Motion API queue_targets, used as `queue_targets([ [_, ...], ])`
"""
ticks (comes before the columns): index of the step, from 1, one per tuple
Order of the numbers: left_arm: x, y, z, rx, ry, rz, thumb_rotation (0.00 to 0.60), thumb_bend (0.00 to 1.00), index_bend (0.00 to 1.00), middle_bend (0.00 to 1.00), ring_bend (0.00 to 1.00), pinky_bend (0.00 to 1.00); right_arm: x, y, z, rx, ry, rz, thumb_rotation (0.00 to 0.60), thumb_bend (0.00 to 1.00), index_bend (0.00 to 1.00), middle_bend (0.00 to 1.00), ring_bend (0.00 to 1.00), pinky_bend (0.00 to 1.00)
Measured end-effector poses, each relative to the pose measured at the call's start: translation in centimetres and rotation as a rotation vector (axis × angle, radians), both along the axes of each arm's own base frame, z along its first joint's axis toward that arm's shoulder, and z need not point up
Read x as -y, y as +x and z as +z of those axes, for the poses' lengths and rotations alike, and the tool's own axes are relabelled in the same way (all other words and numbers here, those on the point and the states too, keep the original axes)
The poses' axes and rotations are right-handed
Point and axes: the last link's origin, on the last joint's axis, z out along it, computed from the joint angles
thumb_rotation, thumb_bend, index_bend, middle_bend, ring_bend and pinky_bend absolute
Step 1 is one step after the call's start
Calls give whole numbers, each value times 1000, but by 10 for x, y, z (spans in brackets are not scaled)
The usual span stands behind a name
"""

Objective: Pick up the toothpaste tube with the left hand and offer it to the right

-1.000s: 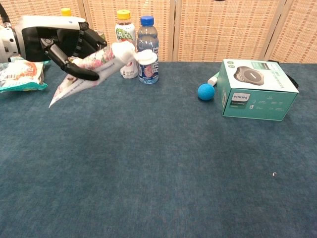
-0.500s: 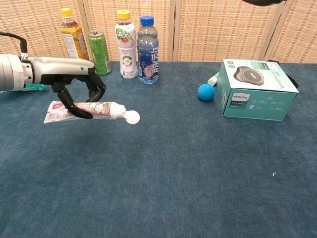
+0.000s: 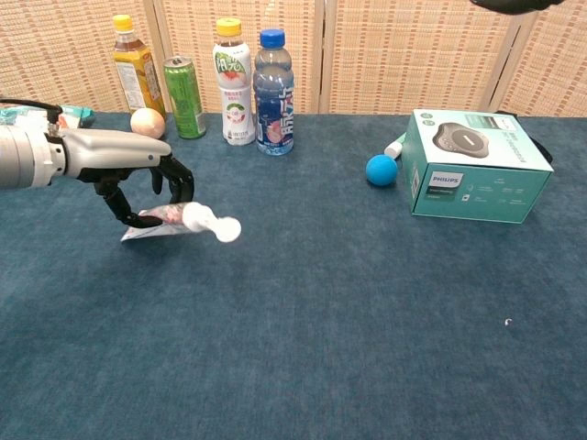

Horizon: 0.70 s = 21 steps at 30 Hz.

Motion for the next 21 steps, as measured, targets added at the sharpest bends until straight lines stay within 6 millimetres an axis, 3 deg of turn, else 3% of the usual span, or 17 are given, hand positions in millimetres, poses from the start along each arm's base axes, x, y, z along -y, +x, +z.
queue_targets([
  [6,7,-14,17,-30,64,23,600,339,213,325,189,227,-2,-15,6,0,-15,-51,600,170,468,365,119,164],
  [12,20,-30,44,40,177,75,600,339,216,325,190,228,-6,-45,14,-5,-26,-159,600,170,462,362,119,164],
  [21,62,-76,97,171,468,200,600,326,205,309,189,228,-21,-101,24,-42,13,-392,600,113,315,278,84,164],
])
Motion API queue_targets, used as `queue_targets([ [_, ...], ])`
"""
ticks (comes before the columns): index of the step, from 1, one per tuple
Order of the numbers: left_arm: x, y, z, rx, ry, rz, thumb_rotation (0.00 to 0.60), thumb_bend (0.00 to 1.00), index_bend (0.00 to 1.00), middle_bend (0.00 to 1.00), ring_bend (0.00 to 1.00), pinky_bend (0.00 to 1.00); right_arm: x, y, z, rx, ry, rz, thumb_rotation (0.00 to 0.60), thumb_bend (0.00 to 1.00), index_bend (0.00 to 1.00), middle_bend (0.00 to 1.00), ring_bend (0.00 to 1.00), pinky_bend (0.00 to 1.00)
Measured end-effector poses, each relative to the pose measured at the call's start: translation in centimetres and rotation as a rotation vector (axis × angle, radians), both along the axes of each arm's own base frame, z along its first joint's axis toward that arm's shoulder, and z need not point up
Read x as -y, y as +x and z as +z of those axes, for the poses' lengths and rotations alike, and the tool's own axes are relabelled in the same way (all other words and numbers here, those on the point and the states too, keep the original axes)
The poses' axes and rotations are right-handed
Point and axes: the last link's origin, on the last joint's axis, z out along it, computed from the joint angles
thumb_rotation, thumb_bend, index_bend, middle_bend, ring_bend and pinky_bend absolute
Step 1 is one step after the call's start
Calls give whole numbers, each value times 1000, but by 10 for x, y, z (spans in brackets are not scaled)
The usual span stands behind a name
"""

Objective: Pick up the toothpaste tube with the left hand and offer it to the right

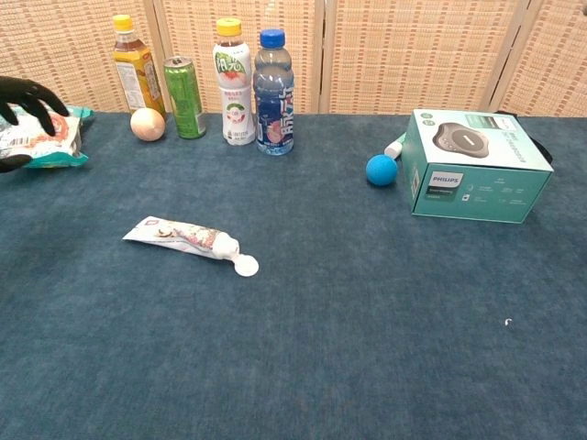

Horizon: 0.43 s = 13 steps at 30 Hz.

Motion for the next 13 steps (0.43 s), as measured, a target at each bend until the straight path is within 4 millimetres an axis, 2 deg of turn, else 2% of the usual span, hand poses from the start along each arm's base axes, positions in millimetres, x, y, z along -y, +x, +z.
queue_targets([
  [4,26,-25,17,35,115,70,600,323,206,307,189,228,-16,-30,6,-10,7,-142,600,111,265,261,72,164],
  [7,49,-42,26,47,194,117,600,323,221,306,189,228,-30,-45,8,-14,12,-211,600,111,246,255,69,164],
  [13,85,-61,30,42,252,184,600,323,259,302,189,228,-54,-62,5,-1,17,-318,600,112,238,252,68,164],
])
